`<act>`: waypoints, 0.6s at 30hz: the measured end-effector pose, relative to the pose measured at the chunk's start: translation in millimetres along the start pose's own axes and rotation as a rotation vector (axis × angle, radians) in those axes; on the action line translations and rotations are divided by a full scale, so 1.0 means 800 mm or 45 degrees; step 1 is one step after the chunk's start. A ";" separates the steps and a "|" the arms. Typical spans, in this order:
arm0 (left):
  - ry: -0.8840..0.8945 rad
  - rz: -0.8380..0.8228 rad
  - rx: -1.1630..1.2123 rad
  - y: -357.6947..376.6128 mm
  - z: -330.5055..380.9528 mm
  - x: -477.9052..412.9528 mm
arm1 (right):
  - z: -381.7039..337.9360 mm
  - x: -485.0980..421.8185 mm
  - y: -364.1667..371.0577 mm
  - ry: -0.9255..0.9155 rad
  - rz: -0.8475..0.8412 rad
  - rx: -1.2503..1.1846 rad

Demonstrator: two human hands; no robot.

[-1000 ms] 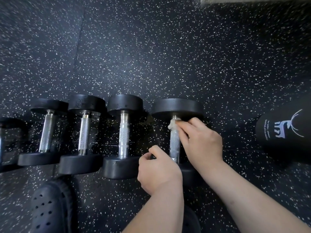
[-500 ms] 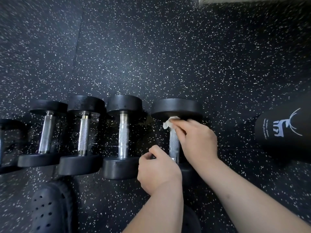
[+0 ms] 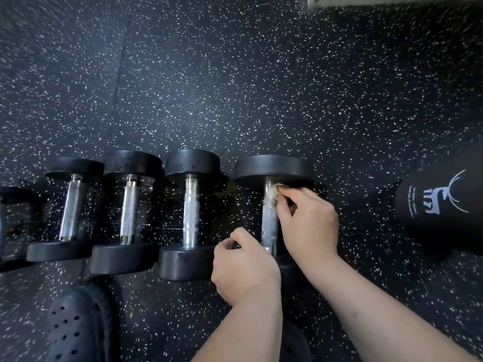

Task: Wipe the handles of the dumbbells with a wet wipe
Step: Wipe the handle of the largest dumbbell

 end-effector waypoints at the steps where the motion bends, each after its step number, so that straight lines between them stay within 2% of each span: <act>1: 0.004 0.002 0.001 0.000 0.000 0.000 | -0.003 0.000 -0.002 0.019 -0.009 -0.019; 6: 0.022 0.018 -0.003 0.001 0.001 0.001 | -0.012 -0.004 -0.005 0.089 -0.069 0.037; 9: 0.018 0.018 0.003 0.000 0.001 0.002 | -0.004 -0.008 -0.002 0.243 -0.089 0.014; 15: 0.026 0.033 -0.016 -0.001 0.002 0.001 | -0.001 -0.017 0.005 0.491 -0.215 -0.242; 18: 0.025 0.029 -0.023 -0.001 0.001 0.001 | -0.004 -0.015 0.008 0.617 -0.166 -0.386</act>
Point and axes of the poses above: each hand's wrist, its own x-axis away from the middle knuckle, its own y-axis out of the palm, z = x × y, the point moved 1 cm from there along -x, towards the middle knuckle, and after that the axes turned 14 degrees about -y, right-handed, at the moved point
